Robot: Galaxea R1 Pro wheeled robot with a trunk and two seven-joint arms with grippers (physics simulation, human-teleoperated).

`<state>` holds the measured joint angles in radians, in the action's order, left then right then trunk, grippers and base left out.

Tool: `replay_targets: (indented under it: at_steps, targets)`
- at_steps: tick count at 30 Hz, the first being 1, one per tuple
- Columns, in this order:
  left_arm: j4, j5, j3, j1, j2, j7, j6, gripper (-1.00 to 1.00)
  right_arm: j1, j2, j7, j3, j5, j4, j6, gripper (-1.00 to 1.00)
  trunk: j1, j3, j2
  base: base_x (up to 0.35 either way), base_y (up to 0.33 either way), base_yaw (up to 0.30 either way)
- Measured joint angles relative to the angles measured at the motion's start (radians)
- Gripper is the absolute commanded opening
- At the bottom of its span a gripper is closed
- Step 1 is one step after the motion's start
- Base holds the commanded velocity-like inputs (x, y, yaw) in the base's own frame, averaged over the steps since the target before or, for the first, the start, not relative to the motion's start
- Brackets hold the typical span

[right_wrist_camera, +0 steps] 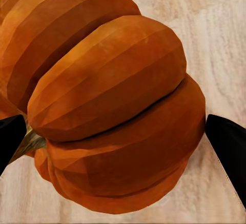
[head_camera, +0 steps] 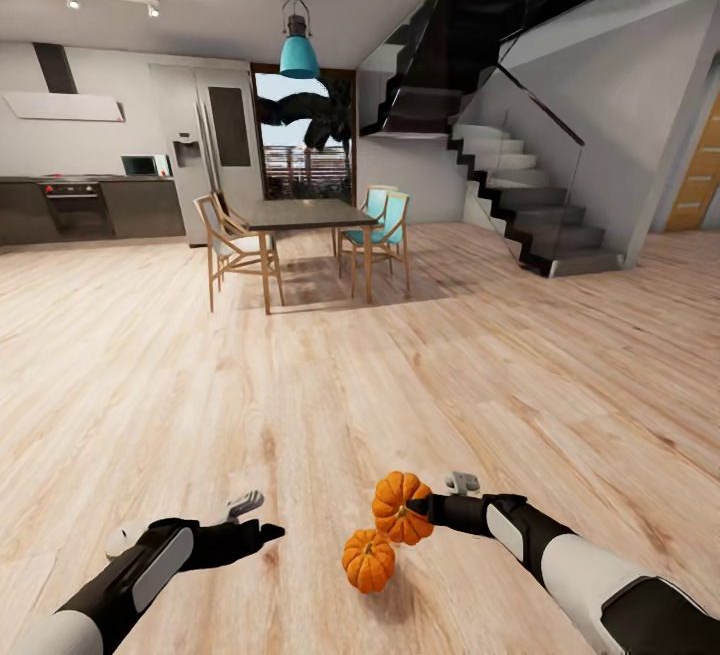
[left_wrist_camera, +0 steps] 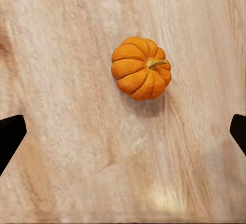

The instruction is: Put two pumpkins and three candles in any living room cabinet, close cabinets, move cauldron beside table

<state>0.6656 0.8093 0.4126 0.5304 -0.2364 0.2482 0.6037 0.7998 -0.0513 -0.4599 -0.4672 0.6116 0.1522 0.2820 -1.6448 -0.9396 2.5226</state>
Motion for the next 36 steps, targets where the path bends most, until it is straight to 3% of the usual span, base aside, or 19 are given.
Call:
replay_targets:
  at_steps: [2, 6, 15, 27, 31, 36]
  targets:
    - [0.0, 0.006, 0.003, -0.001, -0.009, 0.002, -0.002, 1.0, 0.012, 0.0, -0.007, 0.021, 0.003, 0.012, 0.0, -1.0, 0.0, 0.0, 0.0, 0.0, 0.0, 0.0]
    - [-0.011, 0.009, 0.0, 0.01, -0.008, 0.01, -0.002, 1.0, 0.019, 0.0, -0.005, 0.003, -0.005, 0.019, 0.001, -1.0, 0.0, 0.0, 0.0, 0.0, 0.0, 0.0]
    - [-0.062, 0.007, -0.004, 0.012, -0.007, 0.012, -0.007, 1.0, 0.016, 0.001, 0.002, 0.004, -0.006, 0.02, 0.0, -1.0, 0.0, 0.0, 0.0, 0.117, -0.173, 0.0]
    - [-0.129, 0.007, -0.005, 0.012, -0.007, 0.014, -0.073, 1.0, 0.016, 0.0, 0.005, 0.005, -0.006, 0.025, 0.0, -1.0, 0.0, 0.0, 0.0, 0.021, -0.032, 0.0]
    - [-0.158, 0.012, -0.007, 0.013, -0.017, 0.029, -0.06, 1.0, 0.016, -0.003, -0.032, 0.006, -0.003, 0.031, 0.002, -1.0, 0.0, -0.002, 0.0, 0.0, 0.0, 0.0]
    - [-0.16, 0.013, -0.006, 0.017, -0.017, 0.087, 0.067, 1.0, 0.018, -0.006, -0.035, 0.01, -0.004, 0.067, 0.008, -1.0, 0.0, -0.01, 0.0, 0.0, 0.0, 0.0]
